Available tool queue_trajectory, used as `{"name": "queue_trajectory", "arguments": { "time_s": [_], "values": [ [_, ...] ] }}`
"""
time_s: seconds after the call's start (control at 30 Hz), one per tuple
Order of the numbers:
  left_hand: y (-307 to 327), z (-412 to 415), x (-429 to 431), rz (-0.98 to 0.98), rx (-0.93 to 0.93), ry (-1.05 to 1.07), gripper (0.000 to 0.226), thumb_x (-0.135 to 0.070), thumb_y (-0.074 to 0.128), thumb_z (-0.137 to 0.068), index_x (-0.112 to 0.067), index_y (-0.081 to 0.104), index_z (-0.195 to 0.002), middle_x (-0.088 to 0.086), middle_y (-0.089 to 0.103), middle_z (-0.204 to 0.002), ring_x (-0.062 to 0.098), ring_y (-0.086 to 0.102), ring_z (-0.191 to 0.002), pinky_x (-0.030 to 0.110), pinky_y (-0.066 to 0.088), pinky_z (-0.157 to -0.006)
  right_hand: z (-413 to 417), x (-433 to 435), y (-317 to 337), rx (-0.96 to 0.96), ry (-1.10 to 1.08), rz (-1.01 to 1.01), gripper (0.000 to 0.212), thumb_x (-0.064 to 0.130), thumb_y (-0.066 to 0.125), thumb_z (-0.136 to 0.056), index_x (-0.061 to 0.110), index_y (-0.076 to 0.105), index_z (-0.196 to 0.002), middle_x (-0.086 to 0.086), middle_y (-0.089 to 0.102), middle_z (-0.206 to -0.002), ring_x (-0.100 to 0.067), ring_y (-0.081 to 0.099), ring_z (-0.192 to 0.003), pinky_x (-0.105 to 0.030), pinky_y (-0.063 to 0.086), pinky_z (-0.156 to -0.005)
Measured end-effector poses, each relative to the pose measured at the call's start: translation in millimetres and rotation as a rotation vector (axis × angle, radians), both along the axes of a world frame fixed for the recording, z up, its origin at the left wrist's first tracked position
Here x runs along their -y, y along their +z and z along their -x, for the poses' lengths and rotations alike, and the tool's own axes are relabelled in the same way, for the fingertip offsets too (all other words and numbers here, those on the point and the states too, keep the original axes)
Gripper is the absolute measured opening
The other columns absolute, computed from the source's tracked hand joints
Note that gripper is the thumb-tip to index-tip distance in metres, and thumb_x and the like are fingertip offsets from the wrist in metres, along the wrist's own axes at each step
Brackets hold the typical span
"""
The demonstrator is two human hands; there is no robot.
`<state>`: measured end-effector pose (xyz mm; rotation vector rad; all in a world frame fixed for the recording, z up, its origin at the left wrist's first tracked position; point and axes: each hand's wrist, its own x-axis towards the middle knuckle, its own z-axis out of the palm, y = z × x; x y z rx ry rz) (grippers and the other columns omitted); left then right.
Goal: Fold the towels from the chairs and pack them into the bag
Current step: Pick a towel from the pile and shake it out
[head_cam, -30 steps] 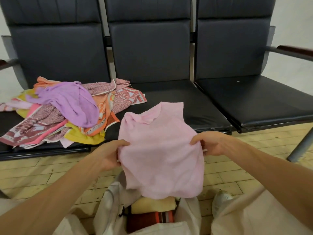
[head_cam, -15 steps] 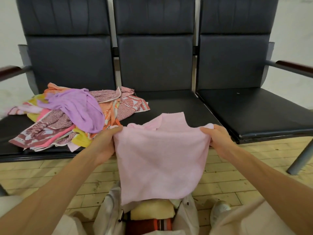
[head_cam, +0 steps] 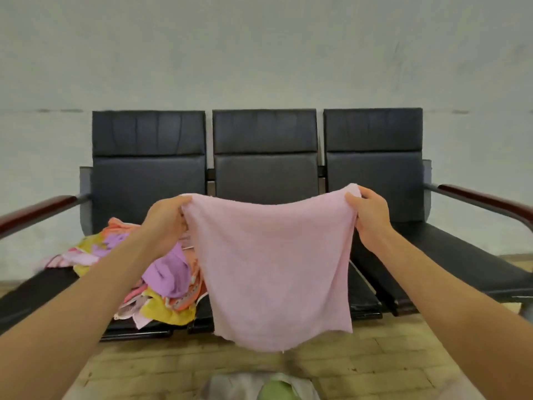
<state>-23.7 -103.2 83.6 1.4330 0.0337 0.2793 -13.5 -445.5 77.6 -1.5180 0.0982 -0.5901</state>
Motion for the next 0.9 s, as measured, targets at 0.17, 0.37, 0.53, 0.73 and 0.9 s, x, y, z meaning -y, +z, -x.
{"name": "queue_trajectory", "arguments": {
  "time_s": [0.17,0.37,0.53,0.73,0.9],
  "values": [
    [39,1,-17,-0.340,0.075,0.069,0.030,-0.015,0.044,-0.102,0.001,0.058,-0.122,0.017,0.063,-0.117,0.030,0.061,-0.104,0.046,0.050,-0.095,10,5,41,0.132,-0.161,0.284,0.011,0.014,0.057,-0.094,0.018,0.066,-0.090,0.008,0.060,-0.080,-0.004,0.053,-0.074,-0.024,0.042,-0.071],
    [60,13,-17,-0.605,0.102,0.225,0.028,-0.018,0.043,-0.102,0.002,0.059,-0.115,0.018,0.063,-0.106,0.030,0.063,-0.091,0.048,0.055,-0.086,10,4,56,0.081,-0.199,0.439,0.023,0.018,0.055,-0.098,0.007,0.061,-0.118,-0.003,0.059,-0.104,-0.015,0.054,-0.097,-0.028,0.039,-0.085],
    [57,13,-17,-0.391,0.091,0.305,0.029,-0.014,0.055,-0.097,0.000,0.058,-0.122,0.017,0.059,-0.118,0.029,0.057,-0.102,0.042,0.053,-0.083,7,4,59,-0.021,-0.057,0.099,0.028,0.015,0.048,-0.101,0.015,0.061,-0.126,-0.004,0.055,-0.131,-0.023,0.050,-0.120,-0.039,0.042,-0.106],
    [64,19,-12,-0.114,0.062,0.238,0.025,-0.014,0.065,-0.090,-0.002,0.066,-0.112,0.011,0.063,-0.111,0.026,0.057,-0.104,0.038,0.049,-0.083,8,10,58,-0.046,0.003,0.036,0.016,0.016,0.060,-0.095,0.015,0.070,-0.107,-0.002,0.059,-0.116,-0.022,0.052,-0.112,-0.041,0.045,-0.103],
    [68,24,-10,-0.347,0.073,0.140,0.032,-0.005,0.069,-0.084,-0.005,0.066,-0.116,0.011,0.062,-0.118,0.028,0.058,-0.108,0.040,0.050,-0.095,16,17,62,-0.052,0.089,0.303,0.024,0.011,0.070,-0.086,0.014,0.070,-0.110,-0.003,0.062,-0.119,-0.022,0.053,-0.116,-0.044,0.042,-0.107]
  ]
}}
